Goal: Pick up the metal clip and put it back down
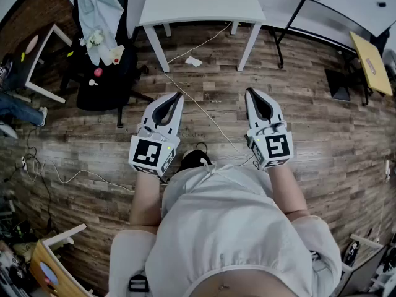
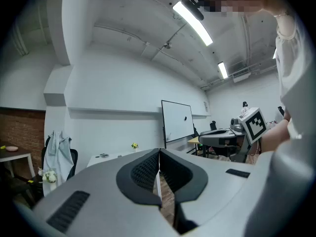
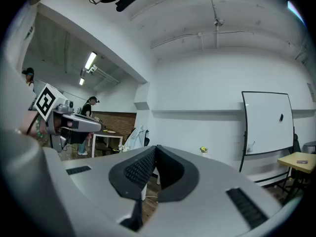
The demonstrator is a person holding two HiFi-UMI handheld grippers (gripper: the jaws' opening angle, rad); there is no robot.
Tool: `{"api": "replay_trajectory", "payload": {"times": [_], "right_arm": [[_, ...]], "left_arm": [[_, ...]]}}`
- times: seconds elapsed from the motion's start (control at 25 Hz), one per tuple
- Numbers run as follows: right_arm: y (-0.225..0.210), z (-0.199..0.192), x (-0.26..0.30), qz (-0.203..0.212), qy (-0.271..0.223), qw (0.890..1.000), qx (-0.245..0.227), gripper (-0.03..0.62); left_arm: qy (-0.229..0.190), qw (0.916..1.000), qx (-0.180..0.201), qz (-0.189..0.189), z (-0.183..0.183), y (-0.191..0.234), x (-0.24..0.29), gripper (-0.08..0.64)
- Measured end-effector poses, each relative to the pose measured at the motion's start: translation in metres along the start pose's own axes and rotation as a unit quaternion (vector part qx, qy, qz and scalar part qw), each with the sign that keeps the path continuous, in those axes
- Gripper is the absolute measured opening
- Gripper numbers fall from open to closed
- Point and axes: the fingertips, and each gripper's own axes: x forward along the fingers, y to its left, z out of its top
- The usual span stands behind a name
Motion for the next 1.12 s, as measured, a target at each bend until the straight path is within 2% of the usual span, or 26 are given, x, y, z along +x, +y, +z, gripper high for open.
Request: {"api": "replay_trajectory", "payload": {"times": [0.4,0.72,0.76,0.8,0.84,0.88,0.96,1.12], "right_arm": [[-0.007,0.000,0.005,0.005,-0.003,1.000,-0.005,0.002],[-0.026,-0.003,0.011,0.000,-0.019,1.000,0.010,0.004],[-0.026,-0.003,0.016,0.004,-0.020,1.000,0.007,0.032],[-0.025,-0.003,0.022,0.013,-0.020,1.000,0.004,0.164],[-0.024,-0.003,0.029,0.022,-0.019,1.000,0.002,0.333],[-0.025,-0.004,0.036,0.025,-0.018,1.000,0.002,0.426],[-0.029,-0.005,0.047,0.017,-0.019,1.000,0.005,0.460],[-0.034,-0.009,0.077,0.011,-0.019,1.000,0.011,0.466]], "left_arm": [[-0.005,0.9998,-0.014,0.011,0.004,0.006,0.013,0.020],[0.009,0.9999,-0.014,-0.005,0.000,0.003,0.041,0.020],[0.011,0.9998,-0.014,-0.007,-0.001,0.005,0.044,0.020],[0.013,0.9998,-0.014,-0.008,-0.001,0.006,0.048,0.020],[0.015,0.9998,-0.012,-0.010,-0.002,0.008,0.051,0.020],[0.017,0.9997,-0.010,-0.011,-0.003,0.011,0.054,0.020],[0.021,0.9997,-0.008,-0.009,-0.005,0.018,0.059,0.020],[0.026,0.9996,-0.012,0.001,-0.012,0.046,0.068,0.020]]}}
